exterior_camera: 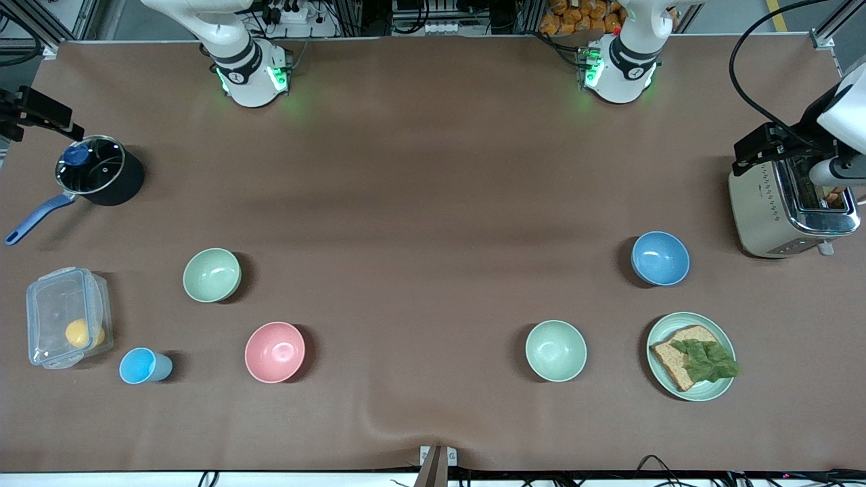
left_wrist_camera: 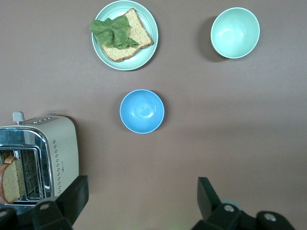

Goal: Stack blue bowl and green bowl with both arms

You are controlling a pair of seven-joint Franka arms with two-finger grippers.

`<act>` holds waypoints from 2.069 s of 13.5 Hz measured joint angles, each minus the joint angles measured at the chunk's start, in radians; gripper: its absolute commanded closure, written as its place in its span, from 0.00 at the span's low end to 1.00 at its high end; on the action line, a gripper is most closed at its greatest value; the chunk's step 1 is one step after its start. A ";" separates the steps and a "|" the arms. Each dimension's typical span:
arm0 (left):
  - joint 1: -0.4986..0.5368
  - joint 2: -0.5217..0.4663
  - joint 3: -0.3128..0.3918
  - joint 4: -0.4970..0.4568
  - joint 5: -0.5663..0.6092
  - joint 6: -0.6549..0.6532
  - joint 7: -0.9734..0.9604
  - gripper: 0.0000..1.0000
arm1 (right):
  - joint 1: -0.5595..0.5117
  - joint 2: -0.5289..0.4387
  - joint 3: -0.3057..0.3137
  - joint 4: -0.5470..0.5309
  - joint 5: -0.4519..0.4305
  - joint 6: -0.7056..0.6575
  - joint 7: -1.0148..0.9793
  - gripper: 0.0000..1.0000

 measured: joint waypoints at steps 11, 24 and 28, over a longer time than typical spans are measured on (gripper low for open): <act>0.113 0.236 0.033 -0.100 0.009 0.161 0.006 0.00 | -0.097 0.041 0.001 -0.084 0.048 0.022 -0.132 0.00; 0.163 0.401 0.032 -0.509 0.009 0.737 0.005 0.04 | -0.094 0.474 0.014 -0.115 0.049 0.408 -0.134 0.00; 0.163 0.432 0.032 -0.508 0.009 0.759 0.003 0.11 | -0.095 0.552 0.012 -0.117 0.049 0.439 -0.134 0.00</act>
